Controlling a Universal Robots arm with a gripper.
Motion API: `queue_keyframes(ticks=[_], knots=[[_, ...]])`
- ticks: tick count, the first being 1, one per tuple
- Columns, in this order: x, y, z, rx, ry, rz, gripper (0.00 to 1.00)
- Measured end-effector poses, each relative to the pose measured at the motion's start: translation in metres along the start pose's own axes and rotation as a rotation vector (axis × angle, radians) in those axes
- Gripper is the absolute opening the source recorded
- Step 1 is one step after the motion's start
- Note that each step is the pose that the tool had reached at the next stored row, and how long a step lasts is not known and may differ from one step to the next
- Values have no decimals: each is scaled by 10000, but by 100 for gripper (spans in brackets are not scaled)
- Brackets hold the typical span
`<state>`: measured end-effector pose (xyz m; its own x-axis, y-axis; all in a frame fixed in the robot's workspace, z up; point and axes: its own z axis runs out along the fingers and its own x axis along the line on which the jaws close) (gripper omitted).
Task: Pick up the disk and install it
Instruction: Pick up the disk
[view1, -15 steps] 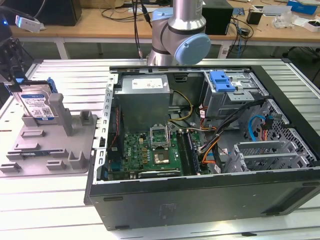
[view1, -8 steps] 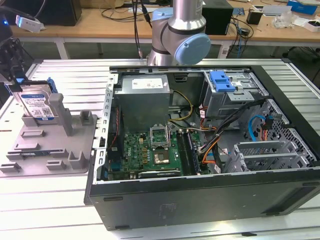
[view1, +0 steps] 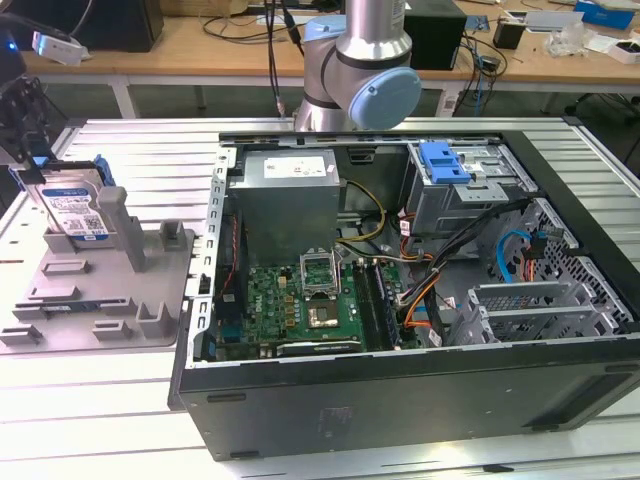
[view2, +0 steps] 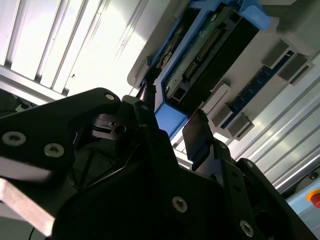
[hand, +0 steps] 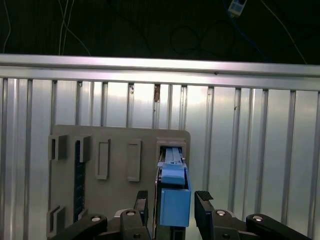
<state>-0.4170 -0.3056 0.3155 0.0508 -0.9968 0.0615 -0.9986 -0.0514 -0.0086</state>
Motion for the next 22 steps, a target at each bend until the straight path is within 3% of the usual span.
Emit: queue_keyframes(ticks=[22], knots=[[-2, -21, 49, -16, 2, 249, 50]])
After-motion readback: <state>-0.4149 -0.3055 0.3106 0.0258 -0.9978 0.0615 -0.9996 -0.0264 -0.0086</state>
